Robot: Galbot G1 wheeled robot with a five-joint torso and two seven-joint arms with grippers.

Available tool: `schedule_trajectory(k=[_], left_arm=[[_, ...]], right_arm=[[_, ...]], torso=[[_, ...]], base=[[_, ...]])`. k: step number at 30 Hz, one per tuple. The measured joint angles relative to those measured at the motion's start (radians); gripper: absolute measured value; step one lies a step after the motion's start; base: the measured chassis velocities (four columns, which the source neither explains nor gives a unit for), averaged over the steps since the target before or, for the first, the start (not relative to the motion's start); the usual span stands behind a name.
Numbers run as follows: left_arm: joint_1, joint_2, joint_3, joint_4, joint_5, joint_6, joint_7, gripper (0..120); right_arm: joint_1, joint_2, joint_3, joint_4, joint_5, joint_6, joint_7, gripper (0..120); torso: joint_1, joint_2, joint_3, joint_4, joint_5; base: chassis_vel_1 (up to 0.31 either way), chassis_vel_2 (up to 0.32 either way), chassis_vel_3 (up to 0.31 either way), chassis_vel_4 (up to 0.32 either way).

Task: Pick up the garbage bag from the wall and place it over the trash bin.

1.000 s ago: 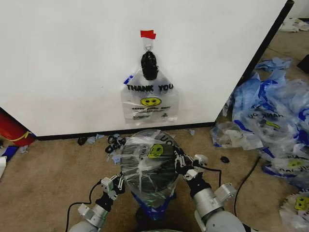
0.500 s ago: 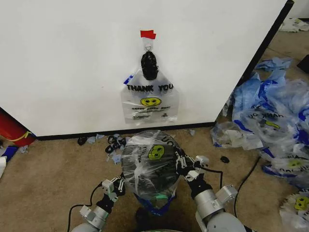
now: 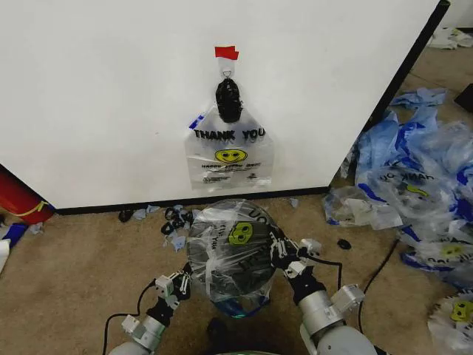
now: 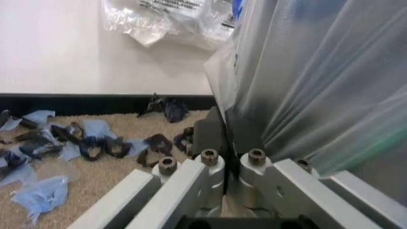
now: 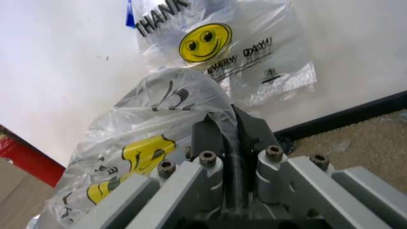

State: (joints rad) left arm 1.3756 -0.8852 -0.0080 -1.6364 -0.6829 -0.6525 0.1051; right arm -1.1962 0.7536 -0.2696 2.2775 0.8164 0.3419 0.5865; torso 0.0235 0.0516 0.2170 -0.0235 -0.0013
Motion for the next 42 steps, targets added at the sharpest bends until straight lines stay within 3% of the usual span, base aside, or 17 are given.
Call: schedule_trajectory(k=[10, 23, 25, 32, 36, 42], left_arm=[[0.006, 0.017, -0.022, -0.036, 0.0, 0.002, -0.011, 4], [0.043, 0.059, -0.066, -0.11, -0.004, 0.013, -0.032, 53], [0.045, 0.062, -0.071, -0.113, -0.003, 0.014, -0.035, 56], [0.046, 0.089, -0.104, -0.109, 0.029, 0.03, -0.093, 88], [0.039, 0.091, -0.108, -0.101, 0.036, 0.043, -0.121, 97], [0.031, 0.092, -0.113, -0.088, 0.052, 0.061, -0.166, 98]], right_arm=[[-0.001, 0.0, 0.001, -0.008, -0.005, 0.003, -0.003, 1], [0.026, 0.003, -0.01, -0.03, -0.008, 0.005, -0.006, 1], [0.029, 0.004, -0.012, -0.032, -0.008, 0.006, -0.006, 1], [0.038, 0.006, -0.019, -0.038, -0.009, 0.01, -0.007, 1], [0.027, -0.002, -0.008, -0.038, -0.009, 0.017, -0.013, 1], [0.003, -0.008, 0.011, -0.043, -0.009, 0.031, -0.028, 1]], torso=[[0.0, 0.0, 0.0, -0.0001, 0.0002], [0.0, 0.0, 0.0, 0.0, 0.0001], [0.0, 0.0, 0.0, 0.0, 0.0001], [0.0, 0.0, 0.0, 0.0, 0.0002], [0.0, 0.0, 0.0, -0.0001, 0.0001], [0.0, 0.0, 0.0, 0.0, 0.0002]], base=[[0.0, 0.0, 0.0, 0.0], [0.0, 0.0, 0.0, 0.0], [0.0, 0.0, 0.0, 0.0], [0.0, 0.0, 0.0, 0.0], [0.0, 0.0, 0.0, 0.0], [0.0, 0.0, 0.0, 0.0]])
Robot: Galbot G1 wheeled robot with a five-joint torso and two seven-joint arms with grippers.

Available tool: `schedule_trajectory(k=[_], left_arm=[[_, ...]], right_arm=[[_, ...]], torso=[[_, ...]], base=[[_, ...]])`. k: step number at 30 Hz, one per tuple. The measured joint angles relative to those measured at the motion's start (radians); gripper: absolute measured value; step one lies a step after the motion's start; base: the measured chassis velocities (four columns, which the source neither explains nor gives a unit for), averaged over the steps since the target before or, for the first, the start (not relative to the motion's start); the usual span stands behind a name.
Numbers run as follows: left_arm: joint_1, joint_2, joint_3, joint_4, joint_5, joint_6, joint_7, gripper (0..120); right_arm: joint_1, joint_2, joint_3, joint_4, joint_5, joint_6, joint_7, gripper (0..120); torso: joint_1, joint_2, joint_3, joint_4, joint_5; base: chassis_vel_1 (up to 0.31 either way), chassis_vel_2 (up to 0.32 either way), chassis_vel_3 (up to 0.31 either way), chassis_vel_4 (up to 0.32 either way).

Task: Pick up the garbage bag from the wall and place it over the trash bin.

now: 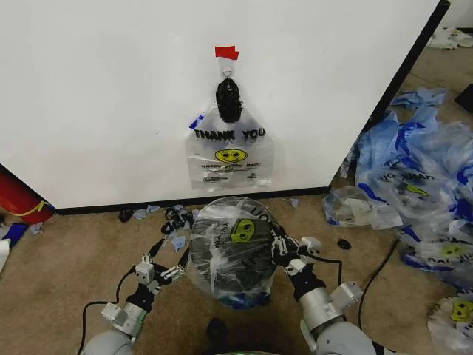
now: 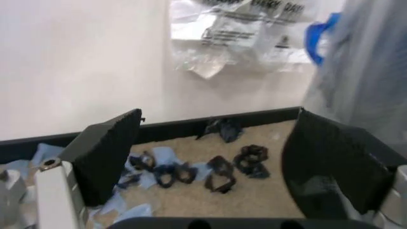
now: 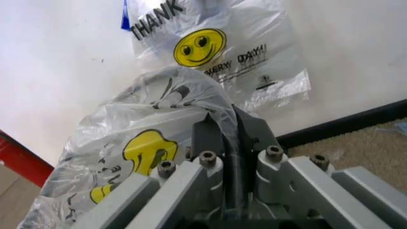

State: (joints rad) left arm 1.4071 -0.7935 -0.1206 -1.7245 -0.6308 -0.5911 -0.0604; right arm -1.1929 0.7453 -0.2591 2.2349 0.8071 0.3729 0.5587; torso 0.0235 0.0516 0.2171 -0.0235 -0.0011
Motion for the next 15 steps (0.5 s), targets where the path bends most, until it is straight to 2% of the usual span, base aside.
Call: schedule_trajectory(k=[4, 5, 8, 10, 12, 15], left_arm=[[-0.002, 0.0, -0.009, 0.001, 0.016, 0.015, -0.035, 98], [-0.007, -0.002, -0.023, -0.003, 0.041, 0.037, -0.105, 98], [-0.012, -0.001, -0.046, -0.032, 0.056, 0.069, -0.205, 97], [-0.012, 0.006, -0.07, -0.07, 0.051, 0.088, -0.235, 94], [-0.012, 0.007, -0.071, -0.073, 0.05, 0.089, -0.236, 94], [-0.014, 0.026, -0.104, -0.142, 0.027, 0.113, -0.256, 87]], right_arm=[[-0.01, -0.003, 0.008, -0.006, 0.0, 0.006, -0.007, 1], [-0.017, -0.005, 0.016, -0.01, 0.0, 0.012, -0.012, 1], [-0.019, -0.005, 0.024, -0.027, -0.003, 0.025, -0.022, 1], [-0.017, -0.004, 0.027, -0.035, -0.004, 0.03, -0.024, 1], [-0.017, -0.004, 0.027, -0.036, -0.004, 0.03, -0.025, 1], [-0.01, -0.001, 0.027, -0.05, -0.007, 0.038, -0.031, 1]], torso=[[0.0, 0.0, 0.0, 0.0, 0.0], [0.0, 0.0, 0.0, -0.0001, 0.0], [0.0, 0.0, 0.0, 0.0, -0.0001], [0.0, 0.0, 0.0, 0.0, 0.0], [0.0, 0.0, 0.0, 0.0, 0.0], [0.0, 0.0, 0.0, -0.0001, 0.0002]], base=[[0.0, 0.0, 0.0, 0.0], [0.0, 0.0, 0.0, 0.0], [0.0, 0.0, 0.0, 0.0], [0.0, 0.0, 0.0, 0.0], [0.0, 0.0, 0.0, 0.0], [0.0, 0.0, 0.0, 0.0]])
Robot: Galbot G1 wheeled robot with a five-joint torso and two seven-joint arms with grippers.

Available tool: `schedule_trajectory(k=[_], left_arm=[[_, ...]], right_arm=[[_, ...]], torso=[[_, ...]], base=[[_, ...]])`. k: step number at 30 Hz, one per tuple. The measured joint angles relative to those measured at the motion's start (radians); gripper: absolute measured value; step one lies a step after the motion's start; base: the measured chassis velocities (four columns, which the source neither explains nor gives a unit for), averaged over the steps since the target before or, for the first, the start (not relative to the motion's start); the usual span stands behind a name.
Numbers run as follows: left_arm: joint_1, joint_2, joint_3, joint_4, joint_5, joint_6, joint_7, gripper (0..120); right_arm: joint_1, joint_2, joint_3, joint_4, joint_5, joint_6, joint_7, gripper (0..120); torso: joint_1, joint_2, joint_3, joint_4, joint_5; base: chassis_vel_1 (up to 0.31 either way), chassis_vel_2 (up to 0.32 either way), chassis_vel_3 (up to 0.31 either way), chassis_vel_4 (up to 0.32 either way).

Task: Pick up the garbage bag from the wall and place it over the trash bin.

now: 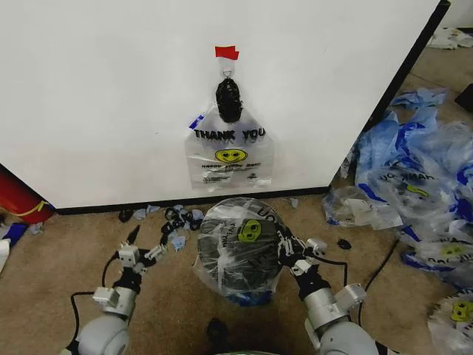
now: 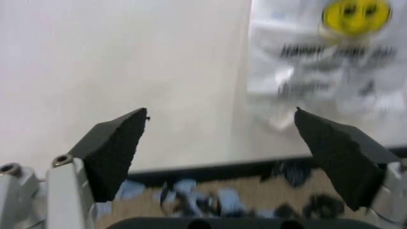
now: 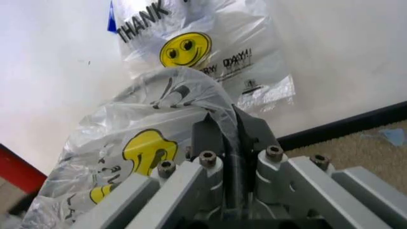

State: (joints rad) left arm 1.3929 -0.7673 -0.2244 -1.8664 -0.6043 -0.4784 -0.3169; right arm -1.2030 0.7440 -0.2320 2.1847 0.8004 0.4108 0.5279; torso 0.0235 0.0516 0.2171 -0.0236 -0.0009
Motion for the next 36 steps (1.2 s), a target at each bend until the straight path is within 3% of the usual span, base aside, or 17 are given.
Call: schedule_trajectory(k=[3, 9, 11, 15, 19, 24, 36], left_arm=[[0.002, 0.011, -0.014, -0.037, -0.012, 0.006, -0.004, 79], [0.036, 0.049, -0.029, -0.188, -0.064, 0.033, -0.007, 52], [0.04, 0.054, -0.027, -0.205, -0.072, 0.037, -0.007, 49], [0.067, 0.101, -0.008, -0.342, -0.133, 0.068, -0.002, 30], [0.07, 0.132, 0.0, -0.387, -0.17, 0.079, 0.007, 22], [0.066, 0.176, 0.017, -0.447, -0.231, 0.092, 0.028, 0], [0.049, 0.257, 0.055, -0.497, -0.333, 0.117, 0.074, 0]], right_arm=[[0.004, 0.001, 0.0, -0.007, -0.002, 0.004, -0.003, 1], [0.027, 0.011, -0.001, -0.034, -0.017, 0.013, -0.011, 1], [0.032, 0.013, -0.003, -0.039, -0.02, 0.014, -0.012, 1], [0.077, 0.019, -0.028, -0.064, -0.04, 0.017, -0.016, 1], [0.103, 0.021, -0.045, -0.077, -0.053, 0.018, -0.016, 1], [0.147, 0.031, -0.074, -0.086, -0.065, 0.015, -0.014, 1], [0.19, 0.044, -0.117, -0.106, -0.094, 0.008, -0.008, 1]], torso=[[0.0, 0.0, 0.0, 0.0, -0.0001], [0.0, 0.0, 0.0, 0.0001, -0.0002], [0.0, 0.0, 0.0, 0.0001, -0.0002], [0.0, 0.0, 0.0, 0.0001, -0.0001], [0.0, 0.0, 0.0, 0.0002, -0.0001], [0.0, 0.0, 0.0, 0.0002, -0.0002], [0.0, 0.0, 0.0, 0.0, -0.0002]], base=[[0.0, 0.0, 0.0, 0.0], [0.0, 0.0, 0.0, 0.0], [0.0, 0.0, 0.0, 0.0], [0.0, 0.0, 0.0, 0.0], [0.0, 0.0, 0.0, 0.0], [0.0, 0.0, 0.0, 0.0], [0.0, 0.0, 0.0, 0.0]])
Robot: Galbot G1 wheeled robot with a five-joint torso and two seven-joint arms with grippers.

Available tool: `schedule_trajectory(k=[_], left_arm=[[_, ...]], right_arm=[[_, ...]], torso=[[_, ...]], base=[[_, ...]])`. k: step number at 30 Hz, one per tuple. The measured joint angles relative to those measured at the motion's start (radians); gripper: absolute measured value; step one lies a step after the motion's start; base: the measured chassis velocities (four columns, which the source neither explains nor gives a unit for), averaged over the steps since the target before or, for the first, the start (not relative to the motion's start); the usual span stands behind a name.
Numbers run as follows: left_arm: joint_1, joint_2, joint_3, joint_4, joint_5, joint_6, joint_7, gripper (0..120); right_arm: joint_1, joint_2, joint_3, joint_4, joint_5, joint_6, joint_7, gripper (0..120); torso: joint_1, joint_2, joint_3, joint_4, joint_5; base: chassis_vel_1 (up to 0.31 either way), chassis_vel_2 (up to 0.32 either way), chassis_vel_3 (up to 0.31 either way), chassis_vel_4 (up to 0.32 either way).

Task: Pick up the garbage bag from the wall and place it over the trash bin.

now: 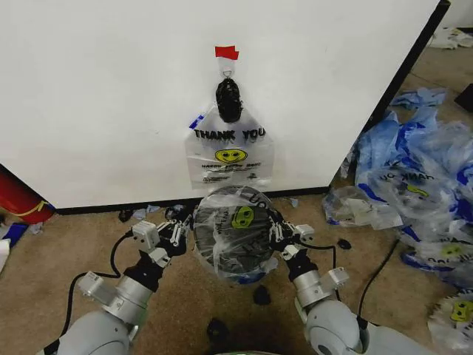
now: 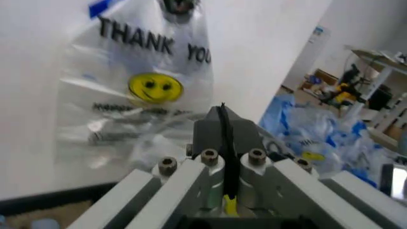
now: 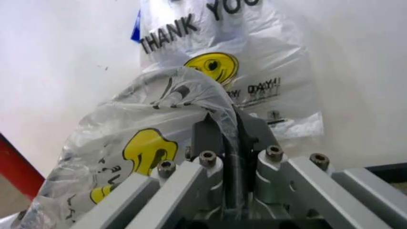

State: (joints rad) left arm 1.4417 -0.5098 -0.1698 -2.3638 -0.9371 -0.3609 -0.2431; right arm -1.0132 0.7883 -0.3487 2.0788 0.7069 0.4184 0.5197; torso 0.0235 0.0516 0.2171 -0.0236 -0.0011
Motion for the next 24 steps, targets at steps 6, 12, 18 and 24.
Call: schedule_trajectory(k=[6, 12, 18, 24], left_arm=[[-0.012, 0.039, 0.023, -0.02, -0.112, 0.025, 0.002, 0], [-0.037, 0.089, 0.027, -0.052, -0.281, 0.074, -0.028, 0], [-0.063, 0.145, 0.021, -0.1, -0.491, 0.135, -0.094, 0], [-0.072, 0.141, 0.024, -0.093, -0.569, 0.151, -0.125, 0]], right_arm=[[0.027, -0.019, -0.04, 0.011, -0.025, -0.006, 0.002, 1], [0.062, -0.033, -0.069, 0.009, -0.053, -0.009, 0.0, 1], [0.129, -0.034, -0.139, 0.003, -0.071, -0.021, 0.0, 1], [0.201, -0.024, -0.204, 0.0, -0.075, -0.031, 0.001, 1]], torso=[[0.0, 0.0, 0.0, 0.0, -0.0001], [0.0, 0.0, 0.0, 0.0, 0.0], [0.0, 0.0, 0.0, -0.0001, 0.0002], [0.0, 0.0, 0.0, 0.0001, 0.0]], base=[[0.0, 0.0, 0.0, 0.0], [0.0, 0.0, 0.0, 0.0], [0.0, 0.0, 0.0, 0.0], [0.0, 0.0, 0.0, 0.0]])
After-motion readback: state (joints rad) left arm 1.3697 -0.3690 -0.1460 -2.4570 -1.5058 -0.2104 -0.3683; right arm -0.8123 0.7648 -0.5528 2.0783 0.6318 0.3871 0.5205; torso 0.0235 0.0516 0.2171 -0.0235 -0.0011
